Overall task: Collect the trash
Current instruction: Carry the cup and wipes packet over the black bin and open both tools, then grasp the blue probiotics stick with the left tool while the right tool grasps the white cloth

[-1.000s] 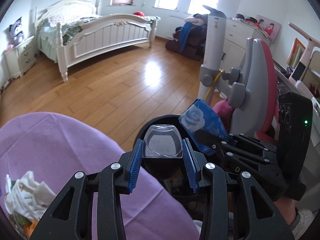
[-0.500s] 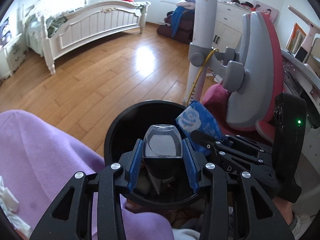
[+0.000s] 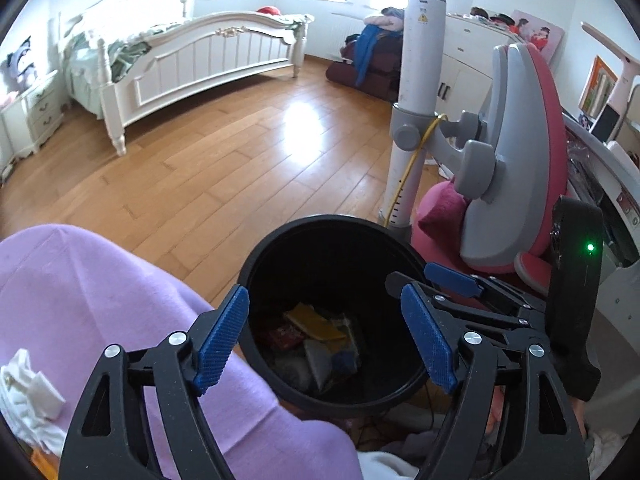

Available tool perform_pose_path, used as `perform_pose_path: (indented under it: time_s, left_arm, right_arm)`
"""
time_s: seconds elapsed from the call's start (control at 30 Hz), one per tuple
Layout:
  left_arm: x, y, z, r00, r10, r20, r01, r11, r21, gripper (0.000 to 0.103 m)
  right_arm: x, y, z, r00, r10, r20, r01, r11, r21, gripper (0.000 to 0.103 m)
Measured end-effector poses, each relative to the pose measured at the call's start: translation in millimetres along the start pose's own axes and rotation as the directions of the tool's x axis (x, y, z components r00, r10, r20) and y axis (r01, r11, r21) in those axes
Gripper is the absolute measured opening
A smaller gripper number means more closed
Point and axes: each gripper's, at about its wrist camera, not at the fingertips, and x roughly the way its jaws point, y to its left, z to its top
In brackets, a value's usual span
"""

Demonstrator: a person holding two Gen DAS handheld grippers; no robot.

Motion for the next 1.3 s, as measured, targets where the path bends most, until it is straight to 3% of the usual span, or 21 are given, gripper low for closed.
perform_pose_path:
  time_s: [0.2, 0.33, 0.43, 0.53, 0.6, 0.67, 0.77, 0.87, 0.93, 1.07, 1.2, 1.3]
  left_arm:
    - [-49, 56, -12, 0.997, 0.066, 0.041, -0.062, 0.994, -0.092, 0.078]
    - [-90, 116, -25, 0.984, 0.161, 0.080, -0.142, 0.968, -0.205, 0.078]
    - [-116, 169, -39, 0.965, 0.252, 0.079, -0.220, 0.932, -0.288, 0.078]
    - [-141, 221, -53, 0.929, 0.367, 0.057, -0.325, 0.877, -0.353, 0.078]
    - [-153, 256, -61, 0.915, 0.403, 0.027, -0.358, 0.840, -0.408, 0.078]
    - [-158, 286, -68, 0.900, 0.436, -0.014, -0.397, 0.805, -0.441, 0.070]
    - [-154, 320, -72, 0.894, 0.440, -0.089, -0.428, 0.779, -0.458, 0.057]
    - [-144, 342, -76, 0.909, 0.392, -0.143, -0.411, 0.783, -0.466, 0.044]
    - [-137, 349, -76, 0.909, 0.384, -0.159, -0.413, 0.789, -0.456, 0.040]
    - [-130, 360, -75, 0.904, 0.399, -0.156, -0.425, 0.786, -0.448, 0.034]
    - [-130, 368, -75, 0.902, 0.406, -0.146, -0.422, 0.759, -0.495, 0.023]
    - [-130, 372, -76, 0.903, 0.407, -0.138, -0.417, 0.753, -0.509, 0.016]
  right_arm:
    - [1, 53, -1, 0.996, 0.089, -0.025, -0.091, 0.993, -0.077, 0.060]
    - [6, 101, -2, 0.983, 0.174, -0.059, -0.181, 0.974, -0.140, 0.067]
    - [12, 141, -3, 0.963, 0.248, -0.109, -0.265, 0.945, -0.194, 0.069]
    - [19, 187, -8, 0.937, 0.306, -0.168, -0.343, 0.901, -0.267, 0.072]
    - [26, 215, -12, 0.914, 0.342, -0.220, -0.396, 0.868, -0.299, 0.073]
    - [33, 242, -17, 0.890, 0.364, -0.274, -0.441, 0.838, -0.321, 0.079]
    - [45, 274, -25, 0.874, 0.363, -0.324, -0.469, 0.805, -0.364, 0.080]
    - [59, 295, -29, 0.864, 0.346, -0.367, -0.480, 0.786, -0.390, 0.080]
    - [68, 306, -32, 0.857, 0.331, -0.395, -0.486, 0.776, -0.403, 0.080]
    - [86, 314, -34, 0.870, 0.277, -0.408, -0.452, 0.779, -0.435, 0.080]
    - [95, 312, -38, 0.872, 0.254, -0.420, -0.441, 0.780, -0.444, 0.078]
    - [91, 312, -40, 0.845, 0.294, -0.447, -0.490, 0.761, -0.425, 0.051]
